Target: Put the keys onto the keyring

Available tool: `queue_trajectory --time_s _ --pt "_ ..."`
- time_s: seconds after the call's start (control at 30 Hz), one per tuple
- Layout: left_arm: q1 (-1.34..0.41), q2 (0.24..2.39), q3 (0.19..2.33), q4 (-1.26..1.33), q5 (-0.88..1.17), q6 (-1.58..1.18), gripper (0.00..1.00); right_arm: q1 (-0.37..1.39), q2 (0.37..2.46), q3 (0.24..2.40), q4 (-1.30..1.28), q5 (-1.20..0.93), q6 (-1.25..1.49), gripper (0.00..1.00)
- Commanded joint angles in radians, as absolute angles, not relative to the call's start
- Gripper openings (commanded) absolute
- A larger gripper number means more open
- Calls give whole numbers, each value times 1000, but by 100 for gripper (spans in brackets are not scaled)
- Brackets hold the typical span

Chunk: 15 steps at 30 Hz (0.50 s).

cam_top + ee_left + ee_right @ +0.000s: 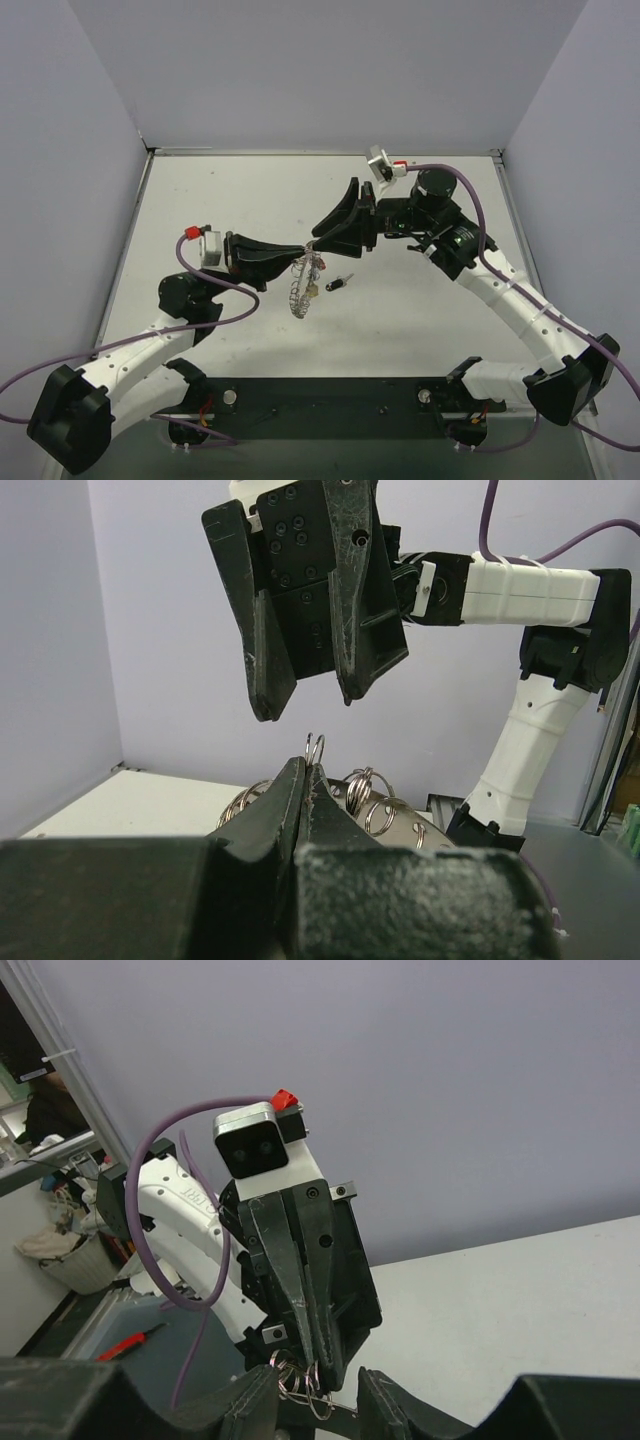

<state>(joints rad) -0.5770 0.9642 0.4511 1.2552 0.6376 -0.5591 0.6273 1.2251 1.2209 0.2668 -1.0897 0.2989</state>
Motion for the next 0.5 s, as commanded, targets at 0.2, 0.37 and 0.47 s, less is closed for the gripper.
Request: queue_trajectory --time_s 0.2,0.37,0.47 --pt "-577 977 491 1465 603 -612 0 663 1212 1192 379 -1095 311 35" --pt "-577 980 492 1493 601 -626 0 667 1200 1169 364 -1059 296 35" --pt "-577 977 492 1496 600 -629 0 667 1195 1161 359 -1049 291 35"
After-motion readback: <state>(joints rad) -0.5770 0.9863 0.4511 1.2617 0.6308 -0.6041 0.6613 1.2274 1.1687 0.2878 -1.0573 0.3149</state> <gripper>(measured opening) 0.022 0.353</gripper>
